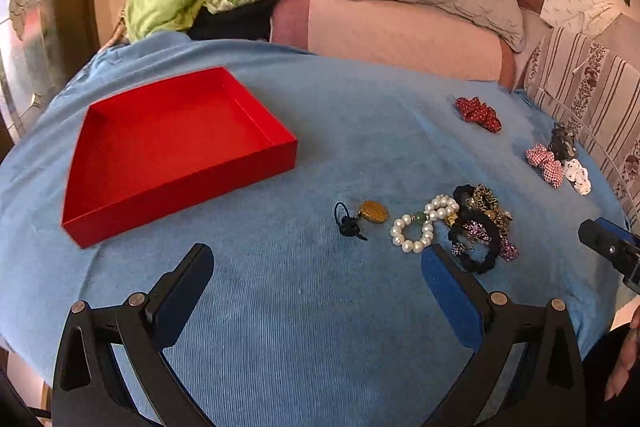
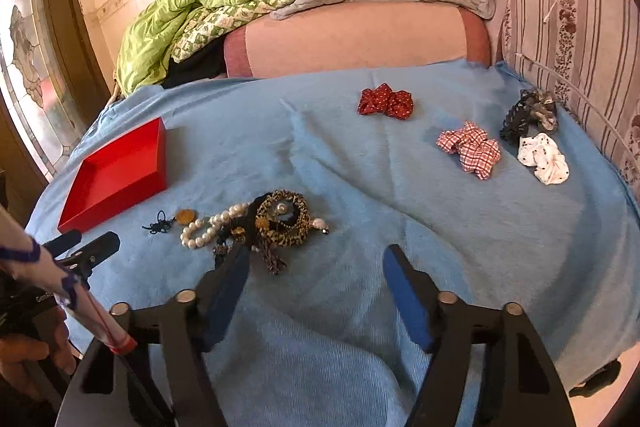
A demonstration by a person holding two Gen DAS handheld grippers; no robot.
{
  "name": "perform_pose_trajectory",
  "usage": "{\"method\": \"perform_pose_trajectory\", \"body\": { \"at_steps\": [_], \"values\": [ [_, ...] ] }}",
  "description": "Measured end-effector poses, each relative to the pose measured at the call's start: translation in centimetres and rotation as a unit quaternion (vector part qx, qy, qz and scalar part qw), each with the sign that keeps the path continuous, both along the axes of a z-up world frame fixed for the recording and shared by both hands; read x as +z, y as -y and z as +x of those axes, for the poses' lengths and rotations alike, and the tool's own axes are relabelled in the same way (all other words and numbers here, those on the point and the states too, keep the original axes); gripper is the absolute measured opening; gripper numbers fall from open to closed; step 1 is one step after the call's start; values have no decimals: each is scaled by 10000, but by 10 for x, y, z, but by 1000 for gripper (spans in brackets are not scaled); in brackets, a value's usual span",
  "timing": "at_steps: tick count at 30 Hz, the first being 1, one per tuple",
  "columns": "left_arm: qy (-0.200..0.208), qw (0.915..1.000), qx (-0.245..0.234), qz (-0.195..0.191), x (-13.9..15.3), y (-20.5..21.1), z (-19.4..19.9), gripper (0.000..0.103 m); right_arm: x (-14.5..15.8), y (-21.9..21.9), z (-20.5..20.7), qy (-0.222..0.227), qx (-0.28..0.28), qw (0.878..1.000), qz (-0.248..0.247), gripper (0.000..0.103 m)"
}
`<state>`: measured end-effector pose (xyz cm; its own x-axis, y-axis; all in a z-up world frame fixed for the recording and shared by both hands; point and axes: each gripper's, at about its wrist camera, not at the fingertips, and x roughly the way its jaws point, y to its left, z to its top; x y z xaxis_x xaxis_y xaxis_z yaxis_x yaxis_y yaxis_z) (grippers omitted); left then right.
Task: Organize jewelry
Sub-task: 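Move both tools toward the jewelry pile beside the red tray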
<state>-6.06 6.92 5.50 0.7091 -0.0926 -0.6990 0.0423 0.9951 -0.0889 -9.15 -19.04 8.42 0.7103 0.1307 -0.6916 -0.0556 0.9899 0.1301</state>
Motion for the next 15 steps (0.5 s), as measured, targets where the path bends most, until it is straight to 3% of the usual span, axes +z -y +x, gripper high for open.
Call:
{"method": "perform_pose_trajectory", "body": {
  "at_steps": [7, 12, 15],
  "values": [
    [-192, 9991, -360, 90, -11, 10, 30, 93, -11, 5, 11, -175, -145, 9996, 180, 72],
    [-456, 9973, -554, 162, -26, 19, 54, 65, -17, 9, 14, -278, -203, 9992, 225, 72],
    [-524, 9965, -600, 244, -32, 24, 66, 61, -20, 9, 14, -301, -173, 9991, 233, 72]
  ]
}}
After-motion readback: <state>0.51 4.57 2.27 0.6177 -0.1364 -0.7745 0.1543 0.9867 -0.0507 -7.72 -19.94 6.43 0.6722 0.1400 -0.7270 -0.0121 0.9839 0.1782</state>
